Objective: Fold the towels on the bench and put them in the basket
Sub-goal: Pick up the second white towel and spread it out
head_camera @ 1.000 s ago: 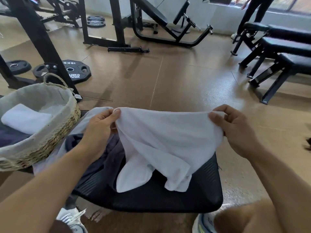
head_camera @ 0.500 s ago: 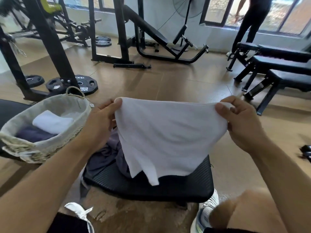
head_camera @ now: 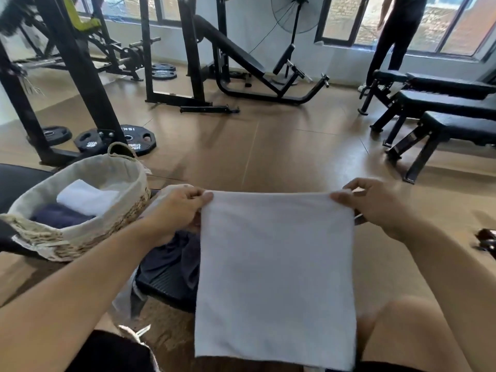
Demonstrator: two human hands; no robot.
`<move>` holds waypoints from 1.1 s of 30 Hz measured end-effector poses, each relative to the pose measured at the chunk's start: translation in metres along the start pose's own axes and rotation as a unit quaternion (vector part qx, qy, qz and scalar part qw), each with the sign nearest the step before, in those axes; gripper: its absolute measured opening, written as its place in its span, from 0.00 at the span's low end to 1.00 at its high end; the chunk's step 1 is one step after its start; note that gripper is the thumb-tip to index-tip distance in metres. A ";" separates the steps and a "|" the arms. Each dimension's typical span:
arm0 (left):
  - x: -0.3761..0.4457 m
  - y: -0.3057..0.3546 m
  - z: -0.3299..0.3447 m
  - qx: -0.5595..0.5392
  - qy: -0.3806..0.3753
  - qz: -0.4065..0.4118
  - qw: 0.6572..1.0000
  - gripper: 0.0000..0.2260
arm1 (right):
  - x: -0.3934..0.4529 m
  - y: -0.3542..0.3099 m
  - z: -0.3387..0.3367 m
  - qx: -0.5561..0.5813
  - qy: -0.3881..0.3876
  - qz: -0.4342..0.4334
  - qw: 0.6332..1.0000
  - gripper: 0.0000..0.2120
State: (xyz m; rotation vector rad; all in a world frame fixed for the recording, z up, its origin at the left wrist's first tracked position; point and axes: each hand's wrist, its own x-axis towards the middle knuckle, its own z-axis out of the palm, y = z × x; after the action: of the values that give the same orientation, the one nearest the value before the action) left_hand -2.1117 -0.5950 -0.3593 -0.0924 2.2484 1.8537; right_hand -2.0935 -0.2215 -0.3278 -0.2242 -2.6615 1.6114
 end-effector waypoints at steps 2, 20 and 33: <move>0.017 -0.019 0.008 0.034 -0.010 -0.025 0.999 0.11 | 0.018 0.025 0.009 -0.031 -0.005 0.029 0.999 0.13; 0.158 -0.069 0.024 0.279 0.079 0.117 0.950 0.06 | 0.119 0.108 0.060 -0.125 0.095 0.036 0.987 0.10; 0.101 -0.066 0.031 0.496 -0.183 0.129 0.839 0.22 | 0.046 0.079 0.153 -0.388 -0.165 -0.195 0.886 0.29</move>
State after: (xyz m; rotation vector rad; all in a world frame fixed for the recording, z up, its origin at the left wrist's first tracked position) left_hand -2.1929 -0.5681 -0.4502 0.6926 2.6709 0.4839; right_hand -2.1443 -0.3145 -0.4713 0.5995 -3.1713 0.4441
